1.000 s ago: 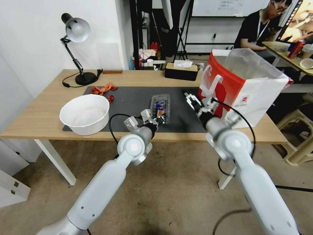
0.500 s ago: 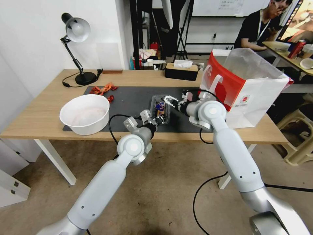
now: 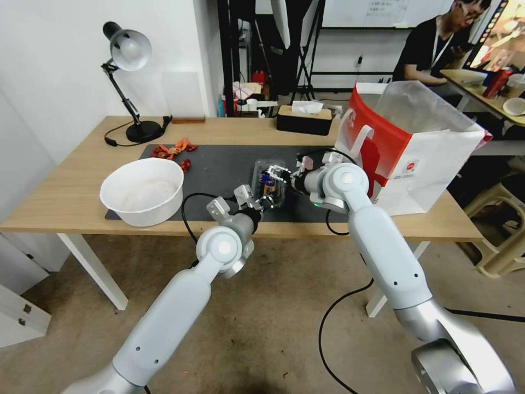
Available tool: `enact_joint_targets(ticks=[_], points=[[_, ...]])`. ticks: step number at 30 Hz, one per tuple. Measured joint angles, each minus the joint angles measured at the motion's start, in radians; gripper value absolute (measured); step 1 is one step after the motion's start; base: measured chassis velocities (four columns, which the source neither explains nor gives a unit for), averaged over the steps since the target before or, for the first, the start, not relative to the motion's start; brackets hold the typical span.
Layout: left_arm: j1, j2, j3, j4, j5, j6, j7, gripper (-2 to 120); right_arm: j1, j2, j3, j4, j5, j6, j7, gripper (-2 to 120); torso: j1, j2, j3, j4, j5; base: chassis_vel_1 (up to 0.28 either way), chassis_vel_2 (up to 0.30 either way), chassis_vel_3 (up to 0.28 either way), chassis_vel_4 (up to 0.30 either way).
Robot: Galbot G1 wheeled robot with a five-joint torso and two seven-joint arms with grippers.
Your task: Close the takeout container lid, then place the container into the takeout bag.
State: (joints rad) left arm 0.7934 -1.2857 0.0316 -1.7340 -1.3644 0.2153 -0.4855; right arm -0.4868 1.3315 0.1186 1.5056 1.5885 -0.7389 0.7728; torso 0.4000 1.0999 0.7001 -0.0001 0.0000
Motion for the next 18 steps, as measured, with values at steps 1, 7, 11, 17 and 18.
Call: enact_joint_targets(ticks=[1,7,11,17,18], points=[[0.001,0.0,0.0,0.0,0.0,-0.001,0.0,0,0.004,0.005,-0.004,-0.006,0.01,0.0,0.005,100,0.0,0.0,0.0,0.0,0.0,0.0,0.0,0.0,0.0],[0.001,0.0,-0.001,0.0,0.0,-0.003,0.001,0,0.02,0.023,-0.007,-0.032,0.018,0.002,0.015,100,0.0,0.0,0.0,0.0002,0.0001,0.0,0.0,0.0,0.0],[0.001,0.001,-0.002,0.0,-0.001,-0.003,0.001,0,0.025,0.028,-0.009,-0.044,0.023,0.003,0.025,100,0.0,0.0,0.0,0.0001,0.0,0.0,0.0,0.0,0.0],[-0.002,0.002,-0.002,0.0,-0.004,-0.004,0.0,0,0.026,0.029,-0.008,-0.051,0.026,0.004,0.032,82,0.0,0.0,0.0,-0.0002,-0.0001,0.0,0.0,0.0,0.0],[-0.002,0.002,-0.002,-0.001,-0.005,-0.004,0.0,0,0.026,0.029,-0.007,-0.052,0.026,0.004,0.032,76,0.0,0.0,0.0,-0.0001,0.0,0.0,0.0,0.0,0.0]])
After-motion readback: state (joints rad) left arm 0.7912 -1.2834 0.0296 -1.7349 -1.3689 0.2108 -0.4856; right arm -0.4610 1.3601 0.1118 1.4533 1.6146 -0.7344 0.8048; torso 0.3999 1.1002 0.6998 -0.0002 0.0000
